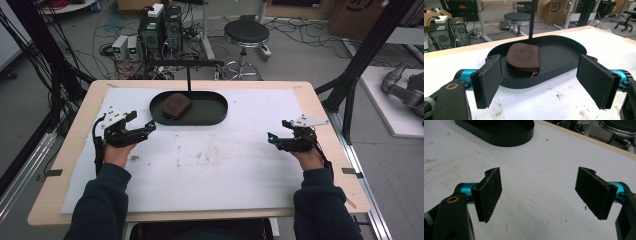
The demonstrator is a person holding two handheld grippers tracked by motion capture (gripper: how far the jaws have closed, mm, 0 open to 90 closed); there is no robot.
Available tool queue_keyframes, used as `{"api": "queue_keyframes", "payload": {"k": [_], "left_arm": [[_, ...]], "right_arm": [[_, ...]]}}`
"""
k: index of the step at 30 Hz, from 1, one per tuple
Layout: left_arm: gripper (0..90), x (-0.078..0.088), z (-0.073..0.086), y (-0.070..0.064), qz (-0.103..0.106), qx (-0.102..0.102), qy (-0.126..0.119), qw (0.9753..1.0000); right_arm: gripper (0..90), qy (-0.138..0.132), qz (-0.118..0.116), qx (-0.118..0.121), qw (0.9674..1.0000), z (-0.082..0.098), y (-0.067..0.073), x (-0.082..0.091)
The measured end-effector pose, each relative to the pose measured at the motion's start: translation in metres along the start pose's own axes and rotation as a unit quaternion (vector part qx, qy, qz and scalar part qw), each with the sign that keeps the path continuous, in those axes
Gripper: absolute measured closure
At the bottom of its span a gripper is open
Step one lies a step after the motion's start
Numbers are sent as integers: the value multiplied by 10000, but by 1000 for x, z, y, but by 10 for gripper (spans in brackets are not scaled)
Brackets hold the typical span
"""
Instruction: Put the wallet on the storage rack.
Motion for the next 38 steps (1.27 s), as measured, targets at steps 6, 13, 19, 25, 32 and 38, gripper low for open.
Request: {"api": "queue_keyframes", "payload": {"k": [6, 13, 19, 25, 32, 38], "left_arm": [[206, 11, 10, 0, 57, 93, -71, 9999], [206, 15, 14, 1, 63, 41, -9, 10000], [206, 18, 19, 6, 2, 82, 13, 10000], [206, 17, 22, 5, -17, 102, 61, 9999], [206, 17, 22, 6, -14, 106, 42, 9999], [206, 16, 22, 6, -19, 92, 64, 9999]], "right_arm": [[213, 28, 143, 15, 9999, 3, 2, 2], [214, 87, 198, -31, 9998, 4, 6, 4], [213, 155, 175, 8, 9997, 3, 8, 0], [213, 210, 119, 12, 9997, 4, 10, -3], [213, 251, 107, 35, 9996, 4, 10, -4], [213, 216, 120, 15, 9997, 4, 9, -3]]}}
Point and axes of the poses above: each handheld gripper's, and its own axes: x roughly backward along the jaws, z roughly out of its underside, y roughly to its left, the point moved 2 cm from there along -x, roughly forward along the jaws, and after that the axes turned 8 degrees about x, right-handed, at the moved point
